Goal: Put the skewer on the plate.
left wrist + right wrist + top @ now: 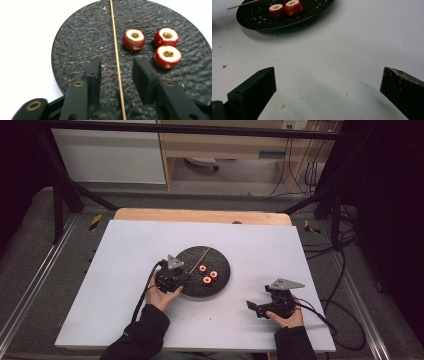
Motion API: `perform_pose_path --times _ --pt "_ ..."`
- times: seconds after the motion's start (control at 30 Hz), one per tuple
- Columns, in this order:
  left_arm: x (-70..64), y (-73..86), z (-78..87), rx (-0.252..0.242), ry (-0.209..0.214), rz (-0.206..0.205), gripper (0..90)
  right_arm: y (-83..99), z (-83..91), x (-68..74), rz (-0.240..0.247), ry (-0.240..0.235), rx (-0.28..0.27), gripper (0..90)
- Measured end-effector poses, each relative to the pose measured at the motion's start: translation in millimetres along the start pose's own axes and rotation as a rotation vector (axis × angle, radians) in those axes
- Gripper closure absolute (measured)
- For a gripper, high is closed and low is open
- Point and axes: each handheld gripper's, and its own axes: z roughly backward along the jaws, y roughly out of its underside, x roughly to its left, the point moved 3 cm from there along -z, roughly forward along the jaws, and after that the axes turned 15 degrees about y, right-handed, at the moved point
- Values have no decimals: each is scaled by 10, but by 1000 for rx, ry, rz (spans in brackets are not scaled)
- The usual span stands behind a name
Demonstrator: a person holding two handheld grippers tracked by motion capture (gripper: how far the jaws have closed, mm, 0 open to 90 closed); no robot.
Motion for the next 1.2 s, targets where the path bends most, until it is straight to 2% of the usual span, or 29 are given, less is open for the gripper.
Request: perform_pose_path --times 0.17,0.23,0.33,0.47,0.63,0.93,1.1,1.2 --pt "-10 58 157 12 35 -58 443 0 1 -1 0 0 0 11" --pt "-7 87 224 15 57 -66 389 -1 -1 -2 0 0 -1 10" --pt "5 145 329 15 65 -76 294 2 -2 0 0 2 2 8" --pt "44 237 490 -6 82 -69 210 -1 2 -2 -3 1 1 8" --pt "109 383 686 -15 68 -80 98 0 5 -2 -3 1 2 7" --pt "279 716 957 -61 50 -48 49 7 1 5 0 -3 8 6" --pt "380 929 998 -57 44 -27 48 11 11 11 5 -9 12 6" --pt "428 998 1014 -52 40 -12 48 12 17 15 4 -12 11 6"
